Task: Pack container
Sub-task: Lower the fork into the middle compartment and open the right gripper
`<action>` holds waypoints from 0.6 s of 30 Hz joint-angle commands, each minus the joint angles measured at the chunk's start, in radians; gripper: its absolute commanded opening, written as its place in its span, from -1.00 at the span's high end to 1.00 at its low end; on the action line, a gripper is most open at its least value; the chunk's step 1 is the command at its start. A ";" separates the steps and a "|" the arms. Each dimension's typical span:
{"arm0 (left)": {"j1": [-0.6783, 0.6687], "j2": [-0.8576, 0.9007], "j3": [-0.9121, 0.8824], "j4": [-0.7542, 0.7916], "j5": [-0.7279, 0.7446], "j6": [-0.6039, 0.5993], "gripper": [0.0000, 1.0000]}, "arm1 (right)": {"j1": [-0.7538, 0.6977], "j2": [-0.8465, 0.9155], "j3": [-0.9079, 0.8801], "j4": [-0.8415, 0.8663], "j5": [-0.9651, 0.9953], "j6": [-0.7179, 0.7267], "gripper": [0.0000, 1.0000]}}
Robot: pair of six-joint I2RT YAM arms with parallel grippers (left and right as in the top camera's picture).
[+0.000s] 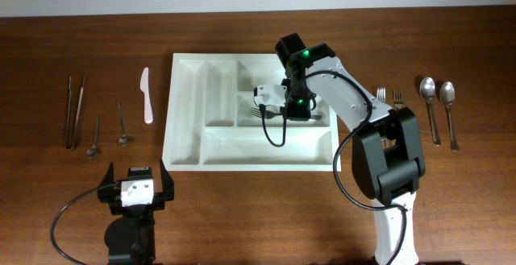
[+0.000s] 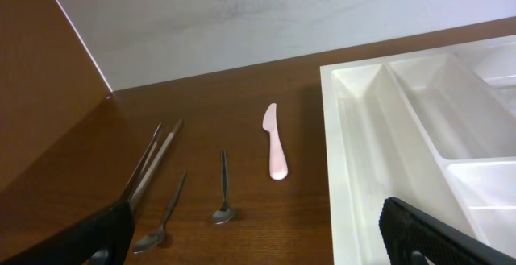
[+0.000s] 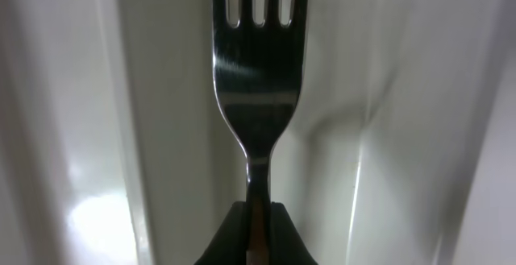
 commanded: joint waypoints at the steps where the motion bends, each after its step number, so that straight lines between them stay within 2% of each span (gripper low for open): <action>1: -0.005 -0.008 -0.006 0.003 0.010 0.008 -0.99 | 0.008 0.004 -0.004 0.005 -0.020 -0.010 0.73; 8: -0.005 -0.008 -0.006 0.003 0.010 0.008 -0.98 | 0.007 0.004 -0.004 0.020 -0.019 -0.003 0.30; 12: -0.005 -0.008 -0.006 0.003 0.010 0.008 -0.99 | 0.007 0.003 0.003 0.035 -0.020 -0.001 0.27; 18: -0.005 -0.008 -0.006 0.003 0.010 0.008 -0.99 | 0.001 -0.026 0.145 0.035 0.019 0.164 -0.10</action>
